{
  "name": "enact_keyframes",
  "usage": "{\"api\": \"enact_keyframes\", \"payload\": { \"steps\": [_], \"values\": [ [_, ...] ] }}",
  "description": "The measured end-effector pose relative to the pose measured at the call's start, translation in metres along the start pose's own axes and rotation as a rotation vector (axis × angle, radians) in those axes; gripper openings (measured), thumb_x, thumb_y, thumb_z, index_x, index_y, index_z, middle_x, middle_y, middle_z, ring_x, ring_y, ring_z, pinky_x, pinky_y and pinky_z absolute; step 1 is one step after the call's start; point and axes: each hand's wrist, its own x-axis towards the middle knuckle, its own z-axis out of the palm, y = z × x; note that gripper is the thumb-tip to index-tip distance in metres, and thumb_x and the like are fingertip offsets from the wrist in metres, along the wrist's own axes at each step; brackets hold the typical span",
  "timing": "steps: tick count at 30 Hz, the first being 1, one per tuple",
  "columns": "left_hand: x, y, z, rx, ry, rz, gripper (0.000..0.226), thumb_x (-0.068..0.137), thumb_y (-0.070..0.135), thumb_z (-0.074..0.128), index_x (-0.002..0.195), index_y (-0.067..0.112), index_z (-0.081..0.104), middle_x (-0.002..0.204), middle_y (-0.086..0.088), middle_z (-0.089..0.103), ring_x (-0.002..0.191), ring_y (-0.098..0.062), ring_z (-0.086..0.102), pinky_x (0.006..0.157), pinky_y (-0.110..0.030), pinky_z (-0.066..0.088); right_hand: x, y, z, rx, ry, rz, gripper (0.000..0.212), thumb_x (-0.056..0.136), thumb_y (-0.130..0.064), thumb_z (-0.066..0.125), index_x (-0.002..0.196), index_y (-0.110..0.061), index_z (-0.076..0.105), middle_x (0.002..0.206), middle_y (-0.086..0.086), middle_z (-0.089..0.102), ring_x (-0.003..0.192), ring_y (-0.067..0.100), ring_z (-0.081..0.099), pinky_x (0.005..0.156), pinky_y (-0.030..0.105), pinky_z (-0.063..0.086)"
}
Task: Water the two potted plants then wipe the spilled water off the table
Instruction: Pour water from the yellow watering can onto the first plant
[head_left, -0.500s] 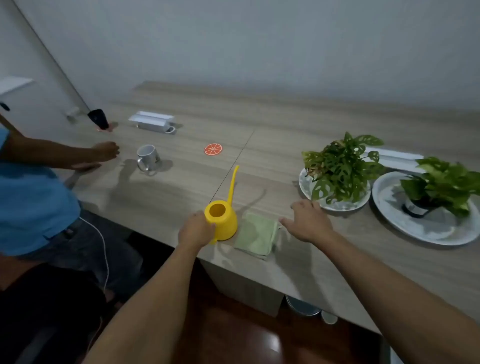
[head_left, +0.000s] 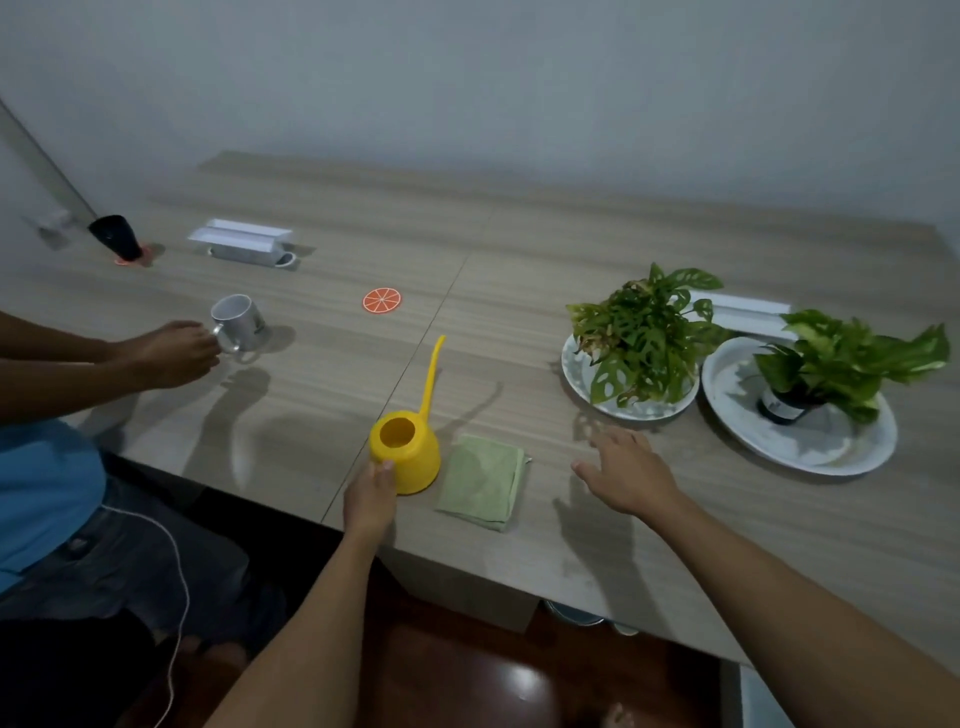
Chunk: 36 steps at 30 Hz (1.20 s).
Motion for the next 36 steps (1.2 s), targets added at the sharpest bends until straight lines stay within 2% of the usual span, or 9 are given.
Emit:
{"api": "enact_keyframes", "payload": {
  "steps": [6,11,13,19,22,24,29,32,36],
  "values": [
    [-0.005,0.004,0.018,-0.195,0.254,-0.066,0.033,0.105,0.026,0.038,0.089,0.002,0.055,0.085,-0.014,0.054,0.082,-0.028,0.050,0.066,-0.036,0.031,-0.002,0.043,0.010,-0.017,-0.069,0.075,0.055,0.094,-0.051,0.044,0.135,-0.015,0.047,0.142,0.011,0.046,0.130,0.033,0.037,0.100,0.046,0.040],
    [-0.002,0.016,0.004,-0.246,0.311,0.002,0.041,0.100,0.032,0.039,0.077,0.002,0.053,0.078,-0.018,0.056,0.077,-0.029,0.050,0.066,-0.040,0.034,-0.002,0.084,0.021,0.017,-0.072,0.116,0.052,0.095,-0.049,0.043,0.133,-0.014,0.048,0.141,0.012,0.047,0.130,0.033,0.039,0.100,0.044,0.039],
    [0.001,0.030,-0.004,-0.289,0.350,0.057,0.041,0.096,0.039,0.040,0.069,0.009,0.050,0.066,-0.010,0.050,0.070,-0.025,0.046,0.062,-0.039,0.033,-0.002,0.104,0.024,0.066,-0.018,0.127,0.051,0.096,-0.046,0.044,0.135,-0.013,0.048,0.143,0.011,0.046,0.130,0.033,0.039,0.101,0.043,0.038],
    [0.013,0.075,-0.015,-0.399,0.428,0.175,0.046,0.093,0.045,0.053,0.061,0.012,0.050,0.062,-0.007,0.044,0.062,-0.019,0.042,0.057,-0.036,0.036,0.002,0.172,0.026,0.212,0.237,0.145,0.042,0.100,-0.029,0.046,0.136,-0.009,0.049,0.146,0.015,0.043,0.134,0.034,0.038,0.109,0.045,0.031],
    [0.013,0.101,-0.011,-0.509,0.422,0.202,0.042,0.091,0.045,0.059,0.058,0.019,0.057,0.054,0.008,0.050,0.054,-0.009,0.044,0.051,-0.025,0.039,0.005,0.205,0.028,0.202,0.325,0.122,0.036,0.098,-0.018,0.050,0.131,-0.005,0.054,0.140,0.018,0.050,0.129,0.037,0.045,0.105,0.047,0.035],
    [0.012,0.120,-0.004,-0.561,0.406,0.217,0.040,0.090,0.045,0.060,0.055,0.026,0.060,0.049,0.013,0.052,0.051,-0.004,0.046,0.047,-0.020,0.041,0.006,0.221,0.032,0.170,0.310,0.104,0.035,0.098,-0.018,0.049,0.130,-0.005,0.055,0.140,0.018,0.050,0.130,0.035,0.044,0.107,0.047,0.035],
    [0.013,0.156,0.019,-0.609,0.365,0.279,0.037,0.089,0.040,0.062,0.054,0.029,0.064,0.049,0.015,0.053,0.051,-0.006,0.048,0.046,-0.022,0.043,0.013,0.230,0.052,0.069,0.282,0.050,0.040,0.098,-0.028,0.045,0.133,-0.010,0.053,0.145,0.013,0.047,0.135,0.034,0.039,0.110,0.047,0.034],
    [0.012,0.173,0.031,-0.583,0.319,0.315,0.040,0.091,0.039,0.061,0.052,0.029,0.059,0.048,0.015,0.050,0.051,-0.009,0.045,0.048,-0.025,0.040,0.019,0.215,0.062,0.073,0.233,0.079,0.043,0.100,-0.031,0.045,0.139,-0.013,0.049,0.151,0.010,0.042,0.141,0.034,0.032,0.113,0.049,0.030],
    [0.017,0.185,0.040,-0.587,0.277,0.352,0.041,0.091,0.042,0.060,0.054,0.023,0.057,0.047,0.013,0.050,0.048,-0.007,0.043,0.048,-0.023,0.038,0.021,0.208,0.068,0.102,0.233,0.141,0.044,0.098,-0.032,0.045,0.139,-0.017,0.050,0.152,0.008,0.041,0.140,0.036,0.034,0.110,0.054,0.033]
  ]
}}
